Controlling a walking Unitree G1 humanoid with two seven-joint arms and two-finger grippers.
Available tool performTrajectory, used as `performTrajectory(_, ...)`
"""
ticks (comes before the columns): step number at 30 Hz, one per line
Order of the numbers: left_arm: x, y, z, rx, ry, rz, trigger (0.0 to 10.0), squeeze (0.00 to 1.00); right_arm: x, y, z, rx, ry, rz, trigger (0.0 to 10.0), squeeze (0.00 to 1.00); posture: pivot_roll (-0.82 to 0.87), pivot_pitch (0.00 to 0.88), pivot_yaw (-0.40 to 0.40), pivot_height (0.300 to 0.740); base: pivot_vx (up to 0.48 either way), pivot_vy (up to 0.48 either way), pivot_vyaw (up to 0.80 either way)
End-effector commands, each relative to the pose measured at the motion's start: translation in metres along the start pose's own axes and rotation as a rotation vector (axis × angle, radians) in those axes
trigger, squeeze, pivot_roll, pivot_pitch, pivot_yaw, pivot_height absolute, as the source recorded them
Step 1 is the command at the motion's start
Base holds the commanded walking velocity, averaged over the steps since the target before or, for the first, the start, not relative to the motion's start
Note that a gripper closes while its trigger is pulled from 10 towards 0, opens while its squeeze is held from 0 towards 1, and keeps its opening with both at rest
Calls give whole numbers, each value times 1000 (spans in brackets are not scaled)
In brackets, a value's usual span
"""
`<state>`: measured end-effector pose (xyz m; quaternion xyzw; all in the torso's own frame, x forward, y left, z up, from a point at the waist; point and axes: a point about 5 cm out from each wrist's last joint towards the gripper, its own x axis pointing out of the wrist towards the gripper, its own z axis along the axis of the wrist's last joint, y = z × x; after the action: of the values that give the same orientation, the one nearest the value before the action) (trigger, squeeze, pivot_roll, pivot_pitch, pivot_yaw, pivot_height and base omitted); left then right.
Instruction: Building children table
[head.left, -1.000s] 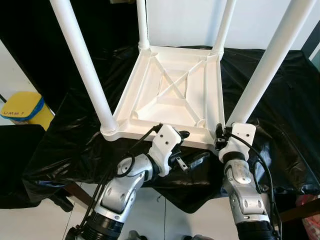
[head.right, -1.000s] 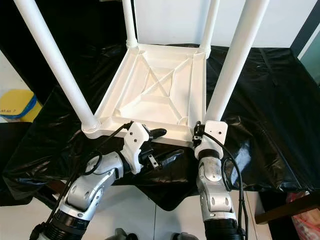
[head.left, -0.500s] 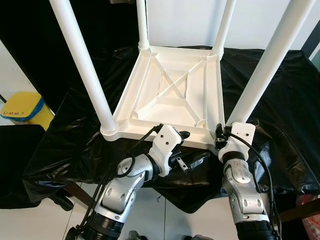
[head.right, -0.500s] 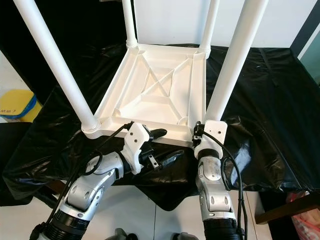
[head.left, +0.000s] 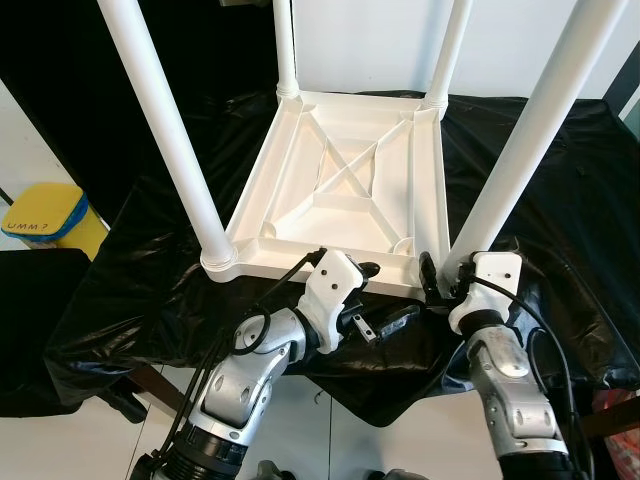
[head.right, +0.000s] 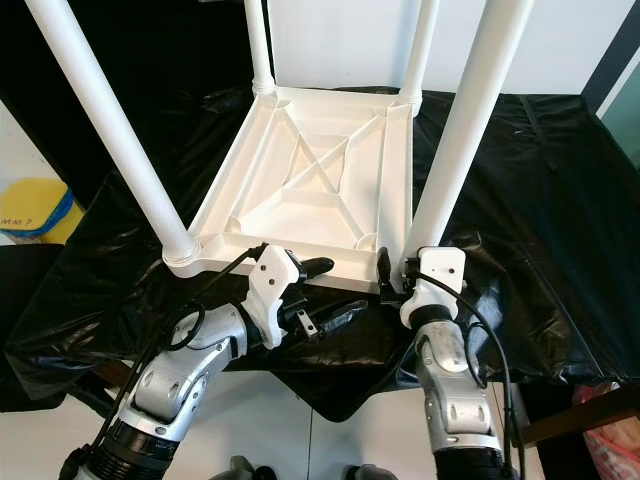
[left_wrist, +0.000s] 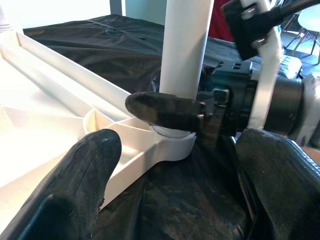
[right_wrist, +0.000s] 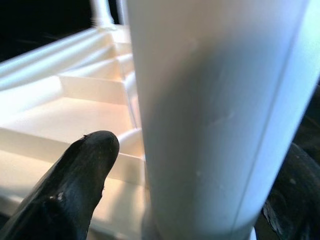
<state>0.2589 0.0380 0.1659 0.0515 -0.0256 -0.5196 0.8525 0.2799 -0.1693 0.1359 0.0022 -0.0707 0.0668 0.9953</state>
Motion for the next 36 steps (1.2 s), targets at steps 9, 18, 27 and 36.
performTrajectory(9, 2, 2, -2, -7, 11, 17, 10000, 0, 4, -20, 1, -44, 33, 284, 10000, 0, -102, 90, 8, 740, 0, 0, 0)
performTrajectory(18, -1, 3, -2, -5, 13, 31, 10000, 0, 16, -30, -4, -97, 78, 362, 0, 0, -81, 99, 6, 740, 0, 0, 0)
performTrajectory(27, -2, 2, -2, -7, 17, 34, 10000, 0, 14, -37, -11, -101, 114, 368, 0, 0, -83, 107, 11, 740, 0, 0, 0)
performTrajectory(36, -2, 2, -2, -8, 18, 23, 10000, 0, 14, -31, -18, -108, 135, 228, 10000, 0, -94, 107, 21, 740, 0, 0, 0)
